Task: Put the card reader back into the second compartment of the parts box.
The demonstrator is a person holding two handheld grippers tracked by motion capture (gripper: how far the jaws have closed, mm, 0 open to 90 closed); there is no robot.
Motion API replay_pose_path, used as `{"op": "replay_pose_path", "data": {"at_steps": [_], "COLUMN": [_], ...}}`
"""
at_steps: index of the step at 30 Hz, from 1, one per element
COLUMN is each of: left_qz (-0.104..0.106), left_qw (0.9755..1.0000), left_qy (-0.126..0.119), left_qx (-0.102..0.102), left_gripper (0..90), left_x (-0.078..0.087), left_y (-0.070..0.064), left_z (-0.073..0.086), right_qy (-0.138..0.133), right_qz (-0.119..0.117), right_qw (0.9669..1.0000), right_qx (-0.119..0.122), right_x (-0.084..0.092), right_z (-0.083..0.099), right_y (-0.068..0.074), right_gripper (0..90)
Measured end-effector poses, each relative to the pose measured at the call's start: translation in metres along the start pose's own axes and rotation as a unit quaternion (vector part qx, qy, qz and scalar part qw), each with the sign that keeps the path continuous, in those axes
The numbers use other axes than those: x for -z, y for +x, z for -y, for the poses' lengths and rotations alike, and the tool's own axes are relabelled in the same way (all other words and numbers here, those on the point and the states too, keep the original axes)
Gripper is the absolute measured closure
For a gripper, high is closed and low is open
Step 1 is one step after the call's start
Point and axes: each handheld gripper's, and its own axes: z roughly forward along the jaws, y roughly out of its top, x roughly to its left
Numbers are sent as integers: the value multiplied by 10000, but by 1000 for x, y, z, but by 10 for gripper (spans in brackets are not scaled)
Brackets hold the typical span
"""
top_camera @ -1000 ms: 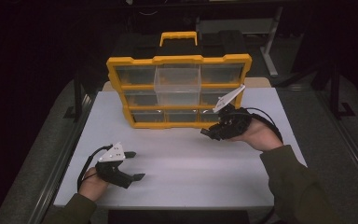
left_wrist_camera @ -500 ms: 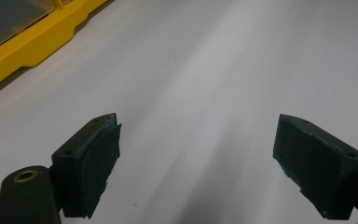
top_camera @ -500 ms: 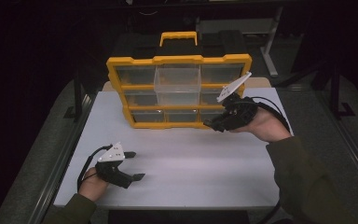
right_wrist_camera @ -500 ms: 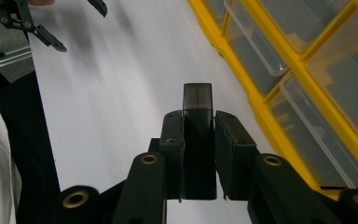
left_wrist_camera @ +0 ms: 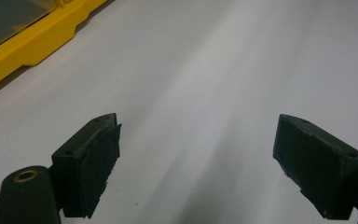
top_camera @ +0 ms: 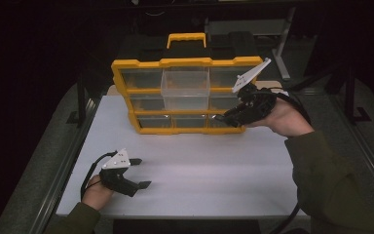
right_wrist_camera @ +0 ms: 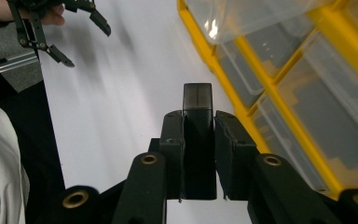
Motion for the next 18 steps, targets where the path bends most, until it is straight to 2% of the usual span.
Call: {"op": "replay_pose_path", "data": {"at_steps": [9, 18], "left_qz": [14, 27], "left_qw": [10000, 10000], "left_qy": [7, -8], "left_qx": [28, 52], "left_gripper": [146, 146], "left_x": [0, 0], "left_y": [2, 3], "left_z": [1, 2], "right_qy": [-160, -384], "right_qz": [84, 227], "right_qw": [9998, 9989], "right_qx": [39, 157], "right_x": [24, 50], "right_z": [-20, -50], "right_y": [-7, -11], "right_gripper": [726, 726]}}
